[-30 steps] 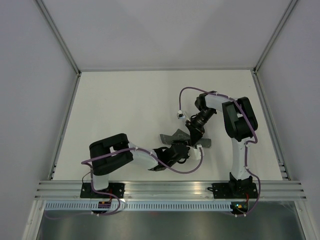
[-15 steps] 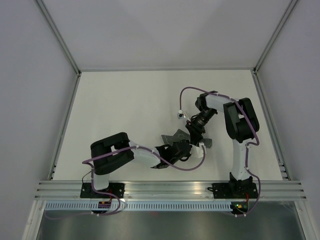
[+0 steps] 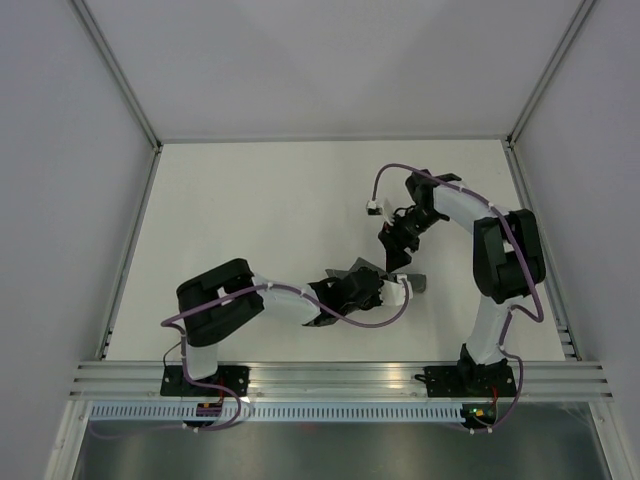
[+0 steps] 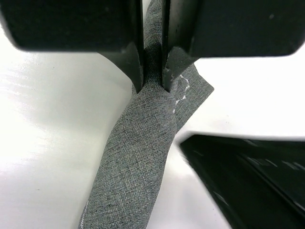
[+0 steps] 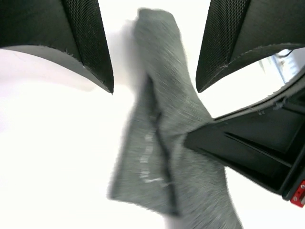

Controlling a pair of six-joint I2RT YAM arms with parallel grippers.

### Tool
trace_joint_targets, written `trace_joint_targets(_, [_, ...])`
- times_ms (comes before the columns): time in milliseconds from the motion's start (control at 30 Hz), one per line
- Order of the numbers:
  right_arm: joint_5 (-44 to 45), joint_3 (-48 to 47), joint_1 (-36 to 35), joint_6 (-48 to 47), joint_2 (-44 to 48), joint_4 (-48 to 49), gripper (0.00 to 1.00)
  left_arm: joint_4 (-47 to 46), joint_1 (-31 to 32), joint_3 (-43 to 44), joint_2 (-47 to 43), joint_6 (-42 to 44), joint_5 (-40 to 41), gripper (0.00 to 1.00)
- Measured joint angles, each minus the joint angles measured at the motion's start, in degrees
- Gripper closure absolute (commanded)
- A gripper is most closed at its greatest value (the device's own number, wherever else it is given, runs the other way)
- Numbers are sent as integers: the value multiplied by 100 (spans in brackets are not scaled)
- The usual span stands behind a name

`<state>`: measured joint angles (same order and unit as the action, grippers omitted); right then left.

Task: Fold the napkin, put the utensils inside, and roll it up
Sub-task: Roll the napkin with the utensil

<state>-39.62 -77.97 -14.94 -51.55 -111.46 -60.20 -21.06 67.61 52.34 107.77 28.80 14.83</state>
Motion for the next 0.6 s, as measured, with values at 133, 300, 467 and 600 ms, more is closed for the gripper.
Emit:
trace_joint_targets(133, [-17,0,367,203,431,402,25,236,-111,109,-28,-114,-289,98])
trace_joint_targets(300, [-229,90,901,389,780,850,25,640,-378,339,-46,-354,-837,97])
trace_joint_targets(467, [-417,758,1617,507,1401,1504,24,1281,-857,719,-33,-693,-1864,94])
trace_joint_targets(600, [-415,1670,1919,481,2293,2085,19,2105,-1309,1351,214,-944,-2879,92])
